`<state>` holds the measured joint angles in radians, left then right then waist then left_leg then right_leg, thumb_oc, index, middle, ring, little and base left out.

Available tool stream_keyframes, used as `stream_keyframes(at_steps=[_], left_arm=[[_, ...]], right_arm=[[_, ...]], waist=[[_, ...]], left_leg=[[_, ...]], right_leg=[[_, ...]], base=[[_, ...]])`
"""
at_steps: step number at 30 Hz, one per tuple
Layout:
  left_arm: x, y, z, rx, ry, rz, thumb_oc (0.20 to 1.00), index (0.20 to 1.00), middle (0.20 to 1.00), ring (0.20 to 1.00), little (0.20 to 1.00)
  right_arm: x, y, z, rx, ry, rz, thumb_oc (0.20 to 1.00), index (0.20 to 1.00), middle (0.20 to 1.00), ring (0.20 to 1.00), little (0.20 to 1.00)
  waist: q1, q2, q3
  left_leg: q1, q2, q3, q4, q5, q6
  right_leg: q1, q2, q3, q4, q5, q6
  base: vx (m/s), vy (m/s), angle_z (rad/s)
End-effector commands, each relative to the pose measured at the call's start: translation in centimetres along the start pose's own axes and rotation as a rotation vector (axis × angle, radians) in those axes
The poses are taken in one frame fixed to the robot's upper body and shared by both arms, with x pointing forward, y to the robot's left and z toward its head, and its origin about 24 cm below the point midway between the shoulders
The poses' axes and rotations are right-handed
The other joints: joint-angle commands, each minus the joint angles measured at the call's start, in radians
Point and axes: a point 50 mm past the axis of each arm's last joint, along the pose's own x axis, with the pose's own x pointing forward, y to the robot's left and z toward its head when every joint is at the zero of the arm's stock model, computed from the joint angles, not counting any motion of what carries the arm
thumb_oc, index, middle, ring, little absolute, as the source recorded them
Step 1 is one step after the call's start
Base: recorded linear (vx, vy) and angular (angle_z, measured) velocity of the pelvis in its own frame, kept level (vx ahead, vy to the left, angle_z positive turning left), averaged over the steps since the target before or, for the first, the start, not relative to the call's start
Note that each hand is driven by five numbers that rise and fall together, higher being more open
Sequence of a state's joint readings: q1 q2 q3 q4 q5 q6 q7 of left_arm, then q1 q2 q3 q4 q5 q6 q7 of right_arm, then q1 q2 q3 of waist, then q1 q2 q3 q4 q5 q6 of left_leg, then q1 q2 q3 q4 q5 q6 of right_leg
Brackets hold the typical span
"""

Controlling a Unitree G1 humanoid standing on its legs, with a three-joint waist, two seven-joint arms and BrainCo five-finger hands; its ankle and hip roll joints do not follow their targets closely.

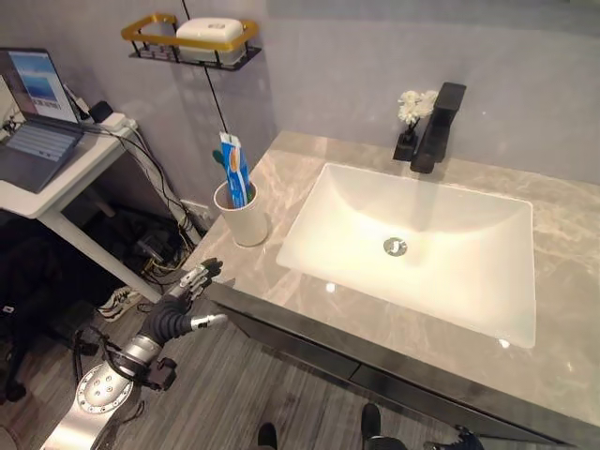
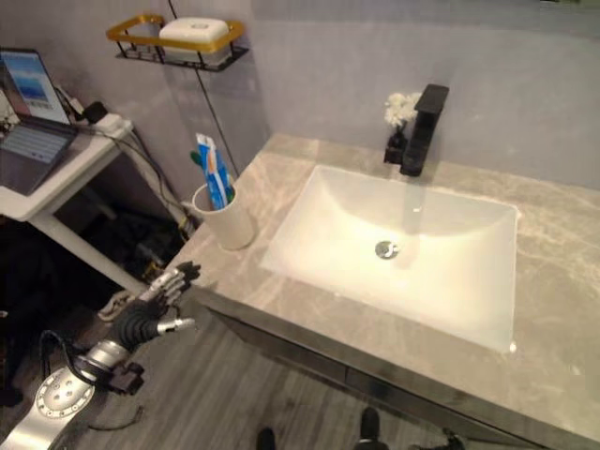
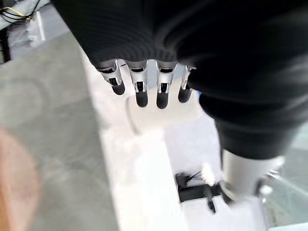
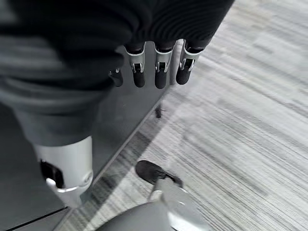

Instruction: Put brush and paste in cup on sink, flatten towel.

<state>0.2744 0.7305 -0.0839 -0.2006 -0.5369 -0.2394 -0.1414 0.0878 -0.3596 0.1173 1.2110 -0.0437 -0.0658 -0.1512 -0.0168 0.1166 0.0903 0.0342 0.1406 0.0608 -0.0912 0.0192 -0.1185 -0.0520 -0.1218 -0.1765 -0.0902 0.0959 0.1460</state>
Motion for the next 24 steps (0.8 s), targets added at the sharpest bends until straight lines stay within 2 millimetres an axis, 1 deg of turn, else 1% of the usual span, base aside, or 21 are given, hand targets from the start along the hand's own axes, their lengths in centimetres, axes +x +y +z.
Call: stream_keyframes(at_steps=[1, 4, 7, 9, 10, 11, 12, 13, 14, 16, 17, 18, 19, 22, 24], left_arm=[[0.5, 0.9, 2.8, 0.021, -0.123, 0.008, 0.2, 0.2, 0.2, 0.2, 0.2], [0.6, 1.3, 3.4, 0.038, -0.158, 0.047, 0.2, 0.2, 0.2, 0.2, 0.2], [0.6, 1.6, 3.6, 0.043, -0.174, 0.077, 0.2, 0.2, 0.2, 0.2, 0.2], [0.5, 2.0, 3.7, 0.059, -0.18, 0.101, 0.2, 0.2, 0.2, 0.2, 0.2], [0.4, 2.4, 3.6, 0.073, -0.183, 0.131, 0.2, 0.2, 0.2, 0.2, 0.2], [0.4, 2.4, 3.6, 0.073, -0.183, 0.131, 0.2, 0.2, 0.2, 0.2, 0.2], [0.5, 2.6, 3.9, 0.093, -0.192, 0.142, 0.2, 0.2, 0.2, 0.2, 0.2], [0.7, 3.0, 4.1, 0.096, -0.208, 0.171, 0.2, 0.2, 0.2, 0.2, 0.2], [0.8, 3.0, 4.0, 0.095, -0.209, 0.171, 0.2, 0.2, 0.2, 0.2, 0.2], [1.4, 2.9, 4.7, 0.154, -0.246, 0.192, 0.2, 0.2, 0.2, 0.2, 0.2], [1.4, 2.9, 4.7, 0.155, -0.247, 0.193, 0.2, 0.2, 0.2, 0.2, 0.2], [1.8, 2.7, 5.3, 0.183, -0.282, 0.179, 0.2, 0.2, 0.2, 0.2, 0.2], [2.1, 2.7, 5.4, 0.172, -0.289, 0.183, 0.2, 0.2, 0.2, 0.2, 0.2], [2.7, 2.7, 6.0, 0.217, -0.325, 0.195, 0.2, 0.2, 0.2, 0.2, 0.2], [2.8, 2.6, 6.2, 0.215, -0.338, 0.194, 0.2, 0.2, 0.2, 0.2, 0.2]], right_arm=[[-0.1, 1.5, 0.7, 0.01, -0.015, 0.027, 1.0, 1.0, 1.0, 1.0, 1.0], [-0.1, 1.7, 0.7, -0.004, -0.021, 0.032, 1.0, 1.0, 1.0, 1.0, 1.0], [-0.1, 1.8, 0.9, -0.001, -0.03, 0.03, 1.0, 1.0, 1.0, 1.0, 1.0], [-0.1, 1.5, 1.8, 0.009, -0.077, 0.022, 1.0, 1.0, 1.0, 1.0, 1.0], [-0.1, 0.8, 3.4, 0.008, -0.163, -0.007, 1.0, 1.0, 1.0, 1.0, 1.0], [-0.1, 0.8, 3.4, 0.008, -0.163, -0.007, 1.0, 1.0, 1.0, 1.0, 1.0], [-0.2, 0.6, 4.3, -0.069, -0.213, -0.019, 1.0, 1.0, 1.0, 1.0, 1.0], [-0.3, 0.0, 6.1, -0.194, -0.31, -0.049, 1.0, 1.0, 1.0, 1.0, 1.0], [-0.3, 0.0, 6.1, -0.194, -0.31, -0.05, 1.0, 1.0, 1.0, 1.0, 1.0], [-0.2, 0.0, 6.9, -0.229, -0.328, -0.053, 1.0, 1.0, 1.0, 1.0, 1.0], [-0.2, 0.0, 6.9, -0.229, -0.328, -0.053, 1.0, 1.0, 1.0, 1.0, 1.0], [-0.3, 0.0, 7.8, -0.245, -0.362, -0.052, 1.0, 1.0, 1.0, 1.0, 1.0], [-0.3, 0.0, 8.2, -0.247, -0.375, -0.052, 1.0, 1.0, 1.0, 1.0, 1.0], [-0.4, -0.5, 9.3, -0.176, -0.411, -0.076, 1.0, 1.0, 1.0, 1.0, 1.0], [-0.4, -0.7, 9.5, -0.175, -0.419, -0.083, 1.0, 1.0, 1.0, 1.0, 1.0]], waist=[[-0.012, -0.073, -0.005], [-0.017, -0.056, -0.006], [-0.02, -0.049, -0.004], [-0.025, -0.041, 0.001], [-0.032, -0.033, 0.01], [-0.032, -0.033, 0.009], [-0.034, -0.028, 0.014], [-0.039, -0.02, 0.03], [-0.038, -0.019, 0.028], [-0.044, -0.009, 0.05], [-0.043, -0.009, 0.048], [-0.044, -0.006, 0.06], [-0.044, -0.004, 0.067], [-0.05, 0.001, 0.076], [-0.048, 0.002, 0.078]], left_leg=[[0.021, -0.115, 0.027, 0.067, -0.087, 0.071], [0.021, -0.113, 0.031, 0.048, -0.077, 0.069], [0.018, -0.113, 0.035, 0.035, -0.07, 0.068], [0.008, -0.113, 0.039, 0.021, -0.057, 0.065], [-0.008, -0.116, 0.046, 0.011, -0.046, 0.062], [-0.009, -0.116, 0.046, 0.011, -0.046, 0.062], [-0.02, -0.116, 0.049, 0.008, -0.04, 0.059], [-0.046, -0.118, 0.05, 0.004, -0.031, 0.056], [-0.049, -0.118, 0.05, 0.005, -0.031, 0.056], [-0.097, -0.119, 0.051, 0.004, -0.016, 0.049], [-0.1, -0.12, 0.052, 0.004, -0.015, 0.049], [-0.145, -0.122, 0.063, 0.004, -0.005, 0.042], [-0.159, -0.121, 0.067, 0.004, 0.001, 0.039], [-0.192, -0.118, 0.076, 0.004, 0.007, 0.033], [-0.199, -0.117, 0.081, 0.004, 0.007, 0.033]], right_leg=[[-0.052, -0.05, 0.028, 0.064, 0.0, 0.016], [-0.054, -0.042, 0.032, 0.051, -0.005, 0.013], [-0.063, -0.039, 0.038, 0.048, -0.004, 0.012], [-0.079, -0.039, 0.047, 0.045, -0.001, 0.011], [-0.101, -0.039, 0.057, 0.042, 0.004, 0.011], [-0.102, -0.039, 0.058, 0.042, 0.004, 0.011], [-0.114, -0.039, 0.06, 0.041, 0.007, 0.012], [-0.14, -0.039, 0.068, 0.039, 0.012, 0.011], [-0.143, -0.04, 0.068, 0.04, 0.012, 0.011], [-0.176, -0.045, 0.074, 0.016, 0.032, 0.011], [-0.179, -0.045, 0.075, 0.016, 0.033, 0.011], [-0.223, -0.049, 0.092, 0.003, 0.047, 0.016], [-0.237, -0.052, 0.094, 0.003, 0.051, 0.017], [-0.274, -0.052, 0.112, 0.003, 0.058, 0.019], [-0.281, -0.05, 0.117, 0.003, 0.059, 0.019]], base=[[0.07, -0.043, 0.02], [0.07, -0.037, -0.01], [0.03, -0.007, -0.08], [-0.01, 0.01, -0.05], [-0.02, 0.018, -0.13], [-0.03, 0.017, -0.19], [-0.05, 0.0, -0.23], [-0.05, 0.0, -0.14], [-0.09, -0.012, -0.09], [-0.06, -0.01, -0.02], [-0.05, 0.001, 0.01], [-0.05, -0.006, -0.06], [-0.05, -0.015, -0.14], [0.0, -0.02, -0.14], [0.01, -0.008, -0.14]])
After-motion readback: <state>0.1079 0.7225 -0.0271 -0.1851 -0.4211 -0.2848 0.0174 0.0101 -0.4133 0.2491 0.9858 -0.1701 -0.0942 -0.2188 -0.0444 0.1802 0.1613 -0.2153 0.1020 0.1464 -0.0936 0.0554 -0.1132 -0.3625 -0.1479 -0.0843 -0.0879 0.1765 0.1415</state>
